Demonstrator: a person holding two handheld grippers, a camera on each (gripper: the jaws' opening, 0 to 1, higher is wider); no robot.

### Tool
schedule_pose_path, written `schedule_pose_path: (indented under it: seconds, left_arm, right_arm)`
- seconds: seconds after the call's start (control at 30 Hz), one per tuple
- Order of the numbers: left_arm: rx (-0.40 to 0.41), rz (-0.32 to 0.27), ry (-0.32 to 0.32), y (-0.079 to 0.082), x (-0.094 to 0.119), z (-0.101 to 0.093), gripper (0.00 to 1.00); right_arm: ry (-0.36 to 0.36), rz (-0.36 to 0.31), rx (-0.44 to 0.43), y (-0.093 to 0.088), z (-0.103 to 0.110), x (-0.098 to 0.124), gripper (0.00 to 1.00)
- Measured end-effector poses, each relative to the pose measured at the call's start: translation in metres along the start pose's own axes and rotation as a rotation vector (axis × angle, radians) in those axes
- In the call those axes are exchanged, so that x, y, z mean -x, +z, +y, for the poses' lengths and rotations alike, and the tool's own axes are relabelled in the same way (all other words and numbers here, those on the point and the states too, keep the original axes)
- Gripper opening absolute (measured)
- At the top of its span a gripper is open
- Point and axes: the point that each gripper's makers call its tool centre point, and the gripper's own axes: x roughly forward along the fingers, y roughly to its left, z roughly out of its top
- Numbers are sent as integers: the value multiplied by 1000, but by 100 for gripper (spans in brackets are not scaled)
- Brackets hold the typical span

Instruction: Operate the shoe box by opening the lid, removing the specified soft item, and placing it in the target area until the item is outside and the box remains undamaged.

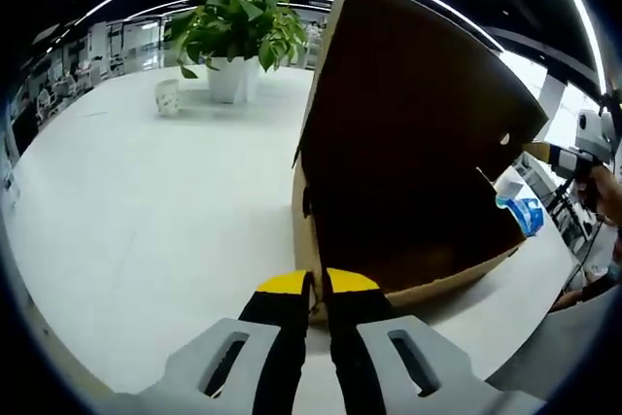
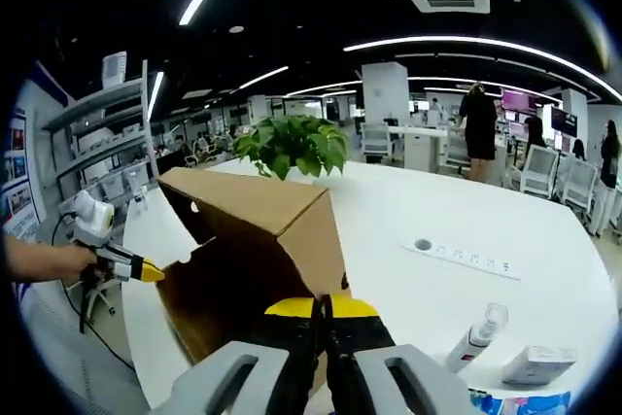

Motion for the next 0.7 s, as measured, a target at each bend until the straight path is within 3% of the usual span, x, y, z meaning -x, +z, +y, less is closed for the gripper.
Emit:
schedule_pose_path:
  seconds: [0.53, 0.7]
  left_arm:
    - [-36, 5, 1, 3, -1, 0, 5]
    - [-69, -35, 12, 14, 3, -1, 3]
  right_arm:
    - [0, 20, -33, -27, 10, 8, 1]
    - [7, 33, -32, -38, 13, 11, 1]
